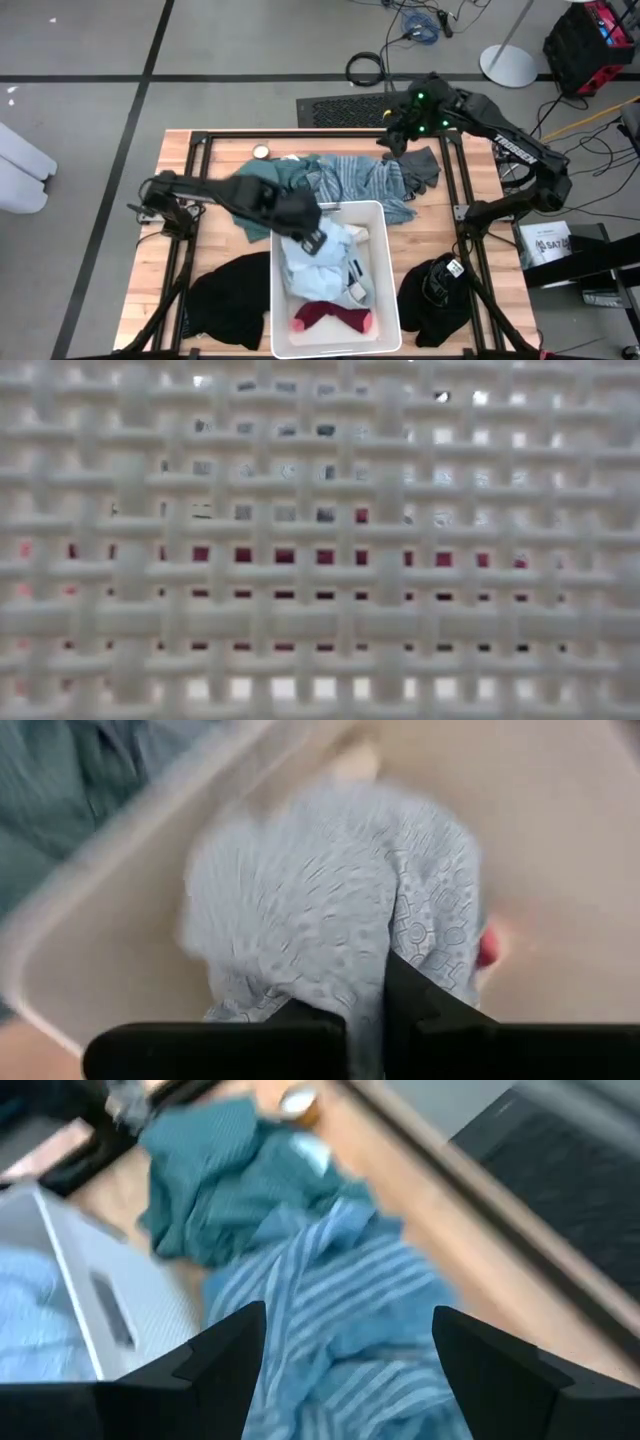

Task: Sort clothes
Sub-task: Put the light blue polo shirt into the white laundry bin

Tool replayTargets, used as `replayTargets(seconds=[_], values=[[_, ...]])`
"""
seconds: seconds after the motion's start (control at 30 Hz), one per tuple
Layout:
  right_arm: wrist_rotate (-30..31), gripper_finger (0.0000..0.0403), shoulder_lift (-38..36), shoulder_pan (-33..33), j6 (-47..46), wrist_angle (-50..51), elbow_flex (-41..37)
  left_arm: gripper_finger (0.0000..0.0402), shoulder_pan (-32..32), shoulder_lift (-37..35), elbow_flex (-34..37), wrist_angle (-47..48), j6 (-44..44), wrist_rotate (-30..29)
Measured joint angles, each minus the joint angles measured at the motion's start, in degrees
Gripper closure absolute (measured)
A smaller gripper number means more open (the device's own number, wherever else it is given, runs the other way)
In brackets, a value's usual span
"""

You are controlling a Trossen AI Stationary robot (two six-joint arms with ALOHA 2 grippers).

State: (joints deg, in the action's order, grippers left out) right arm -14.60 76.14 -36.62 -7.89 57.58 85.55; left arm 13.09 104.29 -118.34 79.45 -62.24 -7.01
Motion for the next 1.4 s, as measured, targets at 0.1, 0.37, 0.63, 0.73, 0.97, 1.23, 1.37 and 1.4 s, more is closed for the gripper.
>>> replayTargets(seconds=[0.1,0.37,0.63,0.73,0.97,1.23,1.37,1.4], values=[[-5.17,0.0129,0.04,-0.55,0.63,-1.50,-5.29,0.0379,0.94,1.60,4.82,-0.85,-2.94,4.22],[-6.67,0.0129,0.09,-0.40,1.51,-6.37,-11.33,0.0379,0.81,1.70,19.79,-19.76,-3.82,11.21],[-6.57,0.0129,0.02,-0.44,0.49,-6.66,-11.38,0.0362,-2.15,1.73,20.76,-22.69,0.11,11.01],[-6.56,0.0129,0.02,-0.44,-0.59,-7.01,-11.38,0.0330,-1.98,2.00,19.64,-22.99,7.03,7.74],[-6.52,0.0129,0.02,-0.44,-2.68,-7.93,-11.38,0.0248,-2.44,2.74,16.09,-18.43,19.18,3.77],[-6.51,0.0129,0.04,-0.43,-4.93,-8.43,-11.38,0.0205,-4.84,1.27,5.34,-2.68,31.29,3.52],[-6.50,0.0129,0.04,-0.44,-6.11,-8.46,-11.38,0.0204,-5.35,-0.59,0.24,-0.69,36.67,1.99],[-6.52,0.0129,0.04,-0.44,-6.60,-8.48,-11.38,0.0203,-5.44,-1.14,-0.70,-0.71,37.99,1.35]])
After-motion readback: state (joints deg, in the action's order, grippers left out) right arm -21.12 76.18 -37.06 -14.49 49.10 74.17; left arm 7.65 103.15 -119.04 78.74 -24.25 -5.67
